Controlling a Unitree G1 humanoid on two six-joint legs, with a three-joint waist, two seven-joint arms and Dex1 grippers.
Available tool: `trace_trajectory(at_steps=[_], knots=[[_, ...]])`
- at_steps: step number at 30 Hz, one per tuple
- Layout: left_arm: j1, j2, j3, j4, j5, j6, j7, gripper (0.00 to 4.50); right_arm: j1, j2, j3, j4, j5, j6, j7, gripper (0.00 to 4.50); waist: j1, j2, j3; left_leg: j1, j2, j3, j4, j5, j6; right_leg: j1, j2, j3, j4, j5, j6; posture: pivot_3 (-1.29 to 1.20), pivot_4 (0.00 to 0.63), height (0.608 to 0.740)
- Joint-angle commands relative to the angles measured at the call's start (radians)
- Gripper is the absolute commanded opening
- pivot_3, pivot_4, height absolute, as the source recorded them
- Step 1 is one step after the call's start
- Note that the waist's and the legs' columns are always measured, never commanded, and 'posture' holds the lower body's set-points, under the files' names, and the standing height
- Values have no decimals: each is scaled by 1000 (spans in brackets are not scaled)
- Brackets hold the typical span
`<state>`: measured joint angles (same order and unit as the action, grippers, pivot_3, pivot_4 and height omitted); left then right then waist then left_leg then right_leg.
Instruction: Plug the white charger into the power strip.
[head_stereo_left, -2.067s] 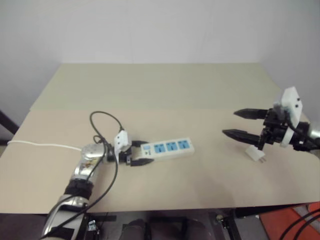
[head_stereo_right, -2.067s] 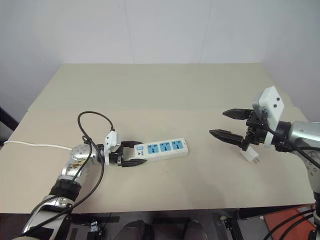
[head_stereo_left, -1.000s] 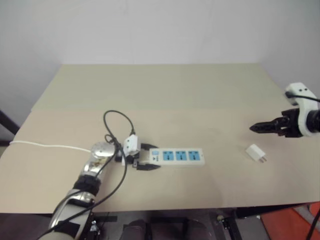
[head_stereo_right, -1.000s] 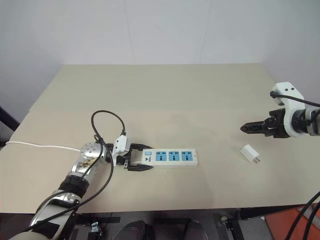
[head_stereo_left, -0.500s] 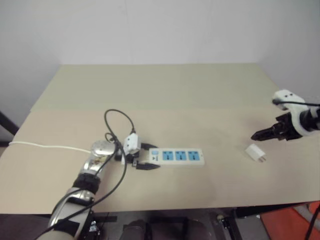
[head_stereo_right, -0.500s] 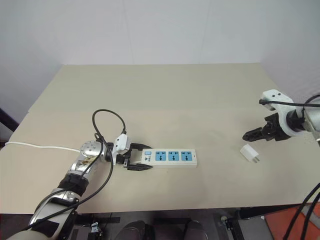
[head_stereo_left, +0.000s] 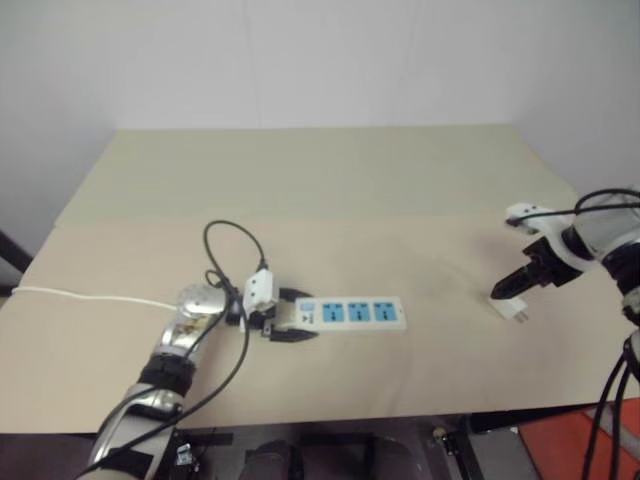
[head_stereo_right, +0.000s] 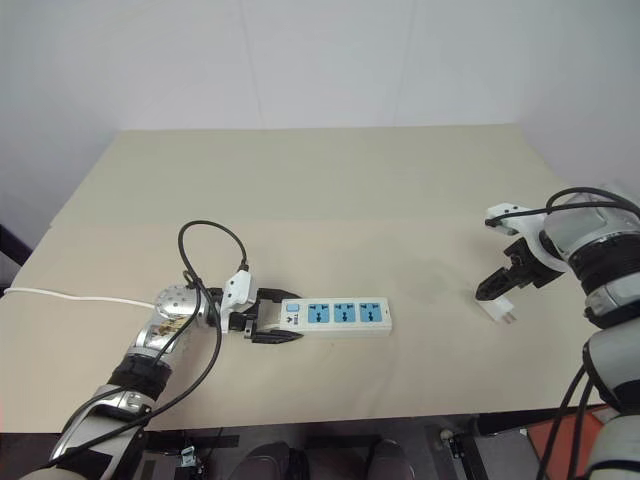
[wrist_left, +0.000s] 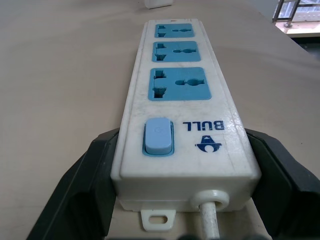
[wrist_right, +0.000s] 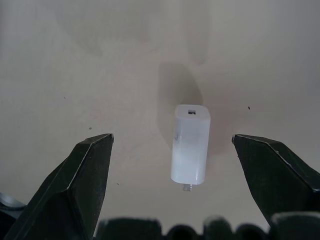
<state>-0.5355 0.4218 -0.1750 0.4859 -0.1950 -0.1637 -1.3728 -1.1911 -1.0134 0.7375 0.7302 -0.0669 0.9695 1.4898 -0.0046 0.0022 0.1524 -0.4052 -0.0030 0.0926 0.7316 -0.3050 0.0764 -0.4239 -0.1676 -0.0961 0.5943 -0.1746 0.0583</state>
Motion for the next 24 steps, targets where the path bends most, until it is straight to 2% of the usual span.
trace_trajectory(at_steps=[1, 7, 17, 20, 24], knots=[[39, 11, -41, -3, 37, 34, 3, 3272, -11, 20, -28, 61, -47, -43, 13, 4500, -4, 0, 0, 0, 0, 0, 0, 0, 0, 0, 0, 0, 0, 0, 0, 0, 150, 740], [49, 22, -39, -21, 36, 43, 16, 3272, -6, 80, -77, 147, -73, -84, -12, 4500, -8, 0, 0, 1, 0, 0, 0, 1, -1, 1, 0, 0, 0, 0, 0, 0, 150, 740], [51, 35, -37, -33, 37, 53, 21, 3272, 41, 133, -136, 179, -102, -111, -31, 4500, -11, 1, 0, 1, 0, 1, 0, 1, -2, 1, 0, 0, 0, 0, 0, 0, 150, 740], [53, 39, -37, -37, 38, 55, 23, 3272, 51, 140, -152, 184, -109, -122, -43, 3879, -12, 1, 0, 2, 0, 1, -1, 2, -3, 1, 1, 0, 0, 0, 0, 0, 150, 740], [56, 43, -37, -41, 39, 57, 25, 3272, 56, 149, -173, 191, -119, -135, -49, 2554, -13, 1, 0, 2, 0, 1, -1, 2, -3, 1, 1, 0, 0, 0, 0, 0, 150, 740]])
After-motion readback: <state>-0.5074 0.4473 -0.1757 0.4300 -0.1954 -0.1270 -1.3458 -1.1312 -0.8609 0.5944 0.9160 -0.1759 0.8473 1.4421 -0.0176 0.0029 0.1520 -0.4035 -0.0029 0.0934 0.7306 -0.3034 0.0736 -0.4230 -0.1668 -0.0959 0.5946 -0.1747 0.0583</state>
